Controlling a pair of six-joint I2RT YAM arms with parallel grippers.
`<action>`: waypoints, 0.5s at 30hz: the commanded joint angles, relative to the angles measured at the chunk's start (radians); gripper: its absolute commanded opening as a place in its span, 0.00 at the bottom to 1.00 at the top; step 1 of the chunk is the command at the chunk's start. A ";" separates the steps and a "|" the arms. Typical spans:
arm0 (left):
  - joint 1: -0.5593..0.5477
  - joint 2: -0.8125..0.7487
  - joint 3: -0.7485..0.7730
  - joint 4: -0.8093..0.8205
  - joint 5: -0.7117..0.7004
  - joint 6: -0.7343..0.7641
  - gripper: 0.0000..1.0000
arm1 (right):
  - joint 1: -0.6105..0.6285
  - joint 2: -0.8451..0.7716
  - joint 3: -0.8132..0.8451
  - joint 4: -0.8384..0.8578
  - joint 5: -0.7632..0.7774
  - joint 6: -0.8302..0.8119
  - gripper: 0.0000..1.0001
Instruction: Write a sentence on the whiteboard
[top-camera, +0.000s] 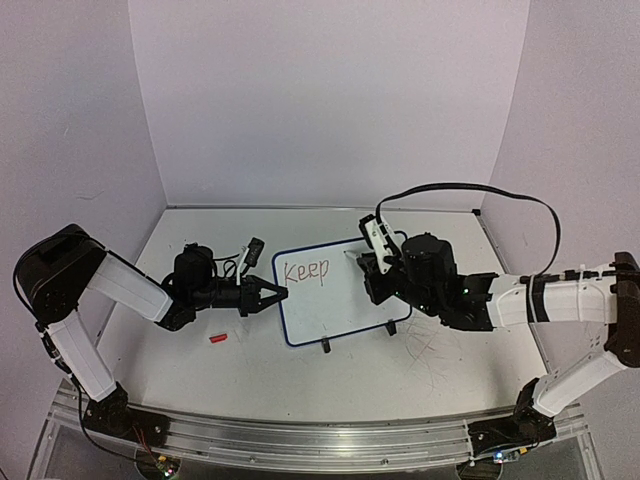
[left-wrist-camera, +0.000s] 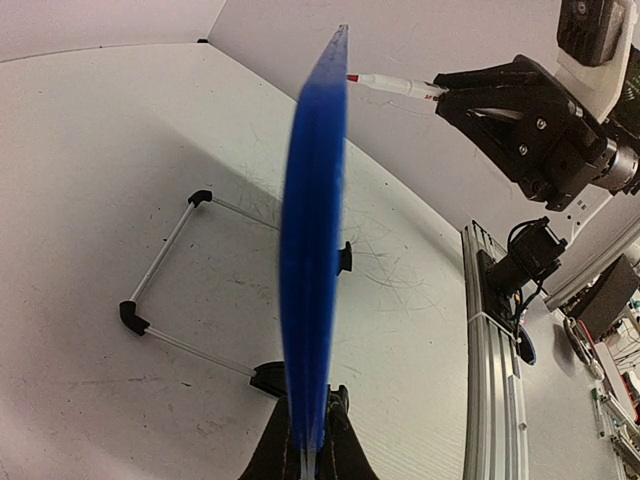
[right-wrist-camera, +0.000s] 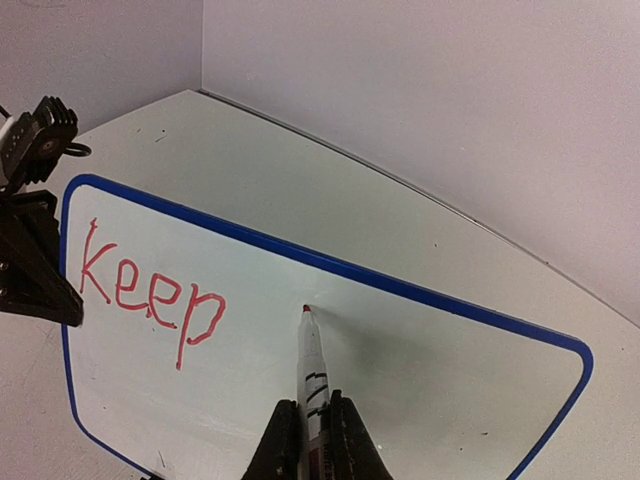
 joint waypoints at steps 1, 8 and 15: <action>0.007 0.012 0.021 -0.065 -0.068 0.029 0.00 | 0.000 0.017 0.037 0.037 0.041 0.020 0.00; 0.007 0.011 0.021 -0.065 -0.068 0.031 0.00 | 0.002 0.027 0.044 -0.011 0.041 0.036 0.00; 0.007 0.007 0.020 -0.066 -0.067 0.031 0.00 | 0.002 0.021 0.039 -0.047 0.032 0.053 0.00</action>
